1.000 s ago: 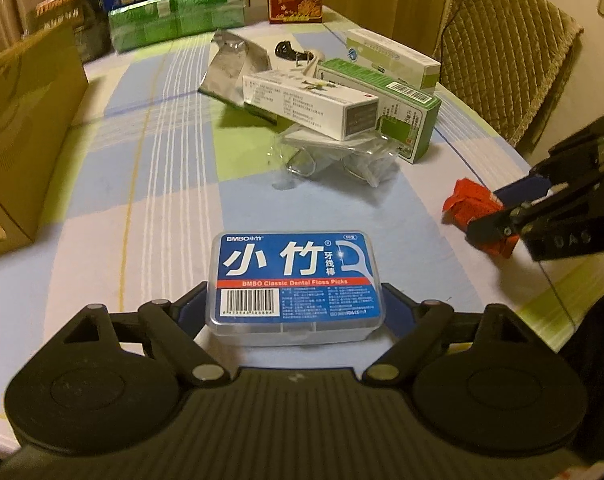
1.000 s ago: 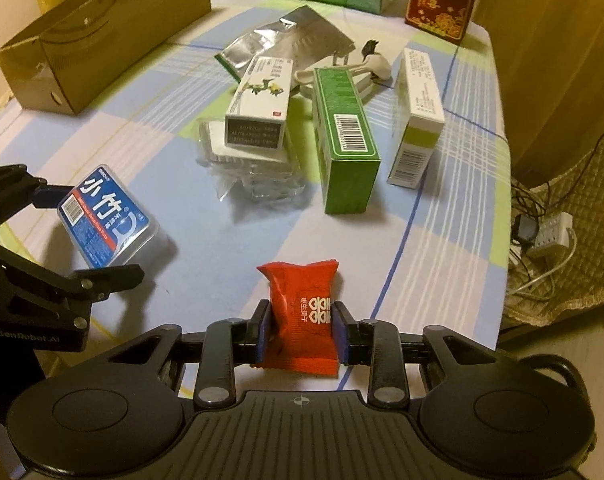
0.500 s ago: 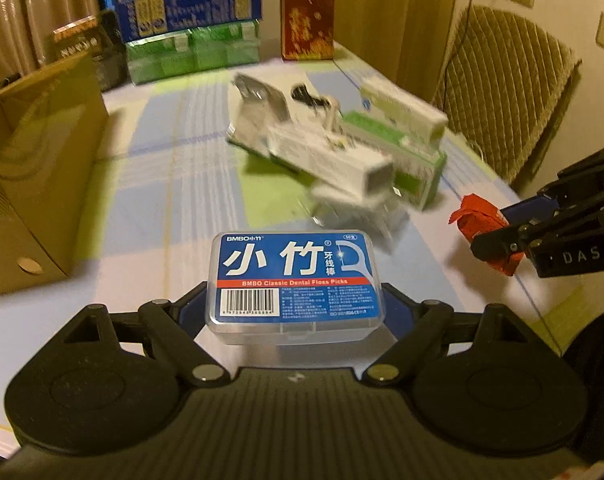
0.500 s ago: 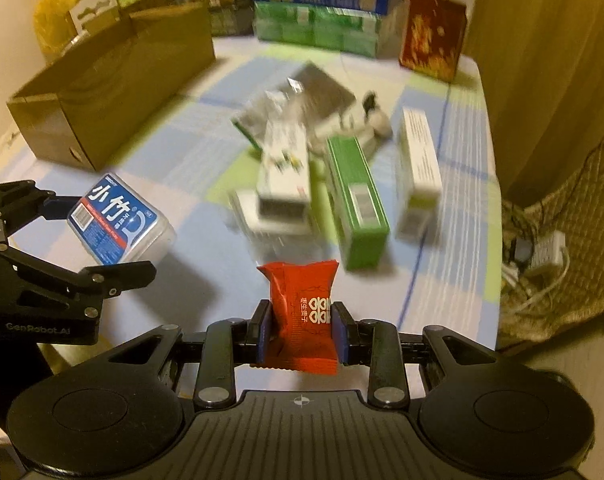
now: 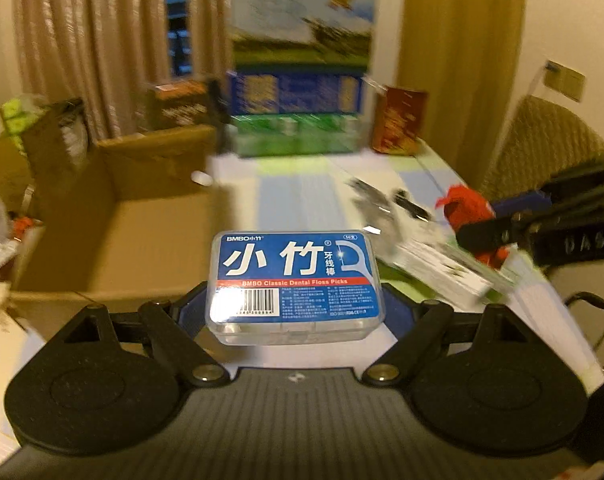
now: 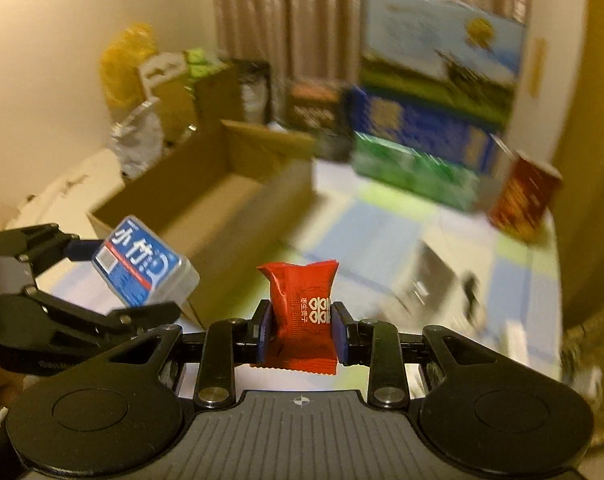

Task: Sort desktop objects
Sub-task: 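Carry the floss box with left tool while right tool carries the packet to the cardboard box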

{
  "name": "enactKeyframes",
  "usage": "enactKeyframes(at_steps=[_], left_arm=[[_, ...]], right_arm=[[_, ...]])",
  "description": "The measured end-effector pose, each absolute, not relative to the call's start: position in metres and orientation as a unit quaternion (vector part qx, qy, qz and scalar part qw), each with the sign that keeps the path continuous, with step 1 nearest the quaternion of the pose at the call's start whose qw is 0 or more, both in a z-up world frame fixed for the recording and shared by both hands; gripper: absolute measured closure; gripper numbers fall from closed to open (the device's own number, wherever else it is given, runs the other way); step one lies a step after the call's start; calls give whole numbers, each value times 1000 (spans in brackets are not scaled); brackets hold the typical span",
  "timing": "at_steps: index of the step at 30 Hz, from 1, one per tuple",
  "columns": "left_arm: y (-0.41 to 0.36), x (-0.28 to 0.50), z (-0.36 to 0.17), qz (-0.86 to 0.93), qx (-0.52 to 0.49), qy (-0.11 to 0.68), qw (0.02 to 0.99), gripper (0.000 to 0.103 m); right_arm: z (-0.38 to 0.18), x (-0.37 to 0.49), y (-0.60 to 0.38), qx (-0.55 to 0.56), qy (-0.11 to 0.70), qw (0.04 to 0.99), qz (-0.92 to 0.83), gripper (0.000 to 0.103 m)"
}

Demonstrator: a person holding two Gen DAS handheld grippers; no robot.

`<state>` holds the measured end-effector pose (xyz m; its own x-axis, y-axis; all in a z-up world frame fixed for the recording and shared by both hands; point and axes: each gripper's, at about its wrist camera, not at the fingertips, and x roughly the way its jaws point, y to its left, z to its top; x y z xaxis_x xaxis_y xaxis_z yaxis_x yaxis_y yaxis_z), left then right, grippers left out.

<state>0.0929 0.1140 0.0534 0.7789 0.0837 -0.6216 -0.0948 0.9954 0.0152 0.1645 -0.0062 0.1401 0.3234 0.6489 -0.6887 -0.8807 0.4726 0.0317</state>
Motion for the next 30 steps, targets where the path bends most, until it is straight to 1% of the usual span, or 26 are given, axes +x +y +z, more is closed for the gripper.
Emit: enactKeyframes(at_steps=[5, 10, 15, 22, 30], left_arm=[[177, 91, 70, 80, -4, 326, 942, 19], [241, 105, 70, 92, -2, 338, 937, 19], [286, 128, 63, 77, 1, 349, 934, 19], [304, 152, 36, 53, 34, 362, 930, 18], [318, 164, 9, 52, 30, 388, 920, 18]], right_arm=[[150, 160, 68, -176, 320, 778, 511, 75], [137, 165, 131, -179, 335, 766, 519, 75], [117, 175, 174, -188, 349, 755, 522, 75], [84, 183, 207, -201, 364, 741, 528, 75], [58, 191, 224, -201, 380, 731, 531, 75]])
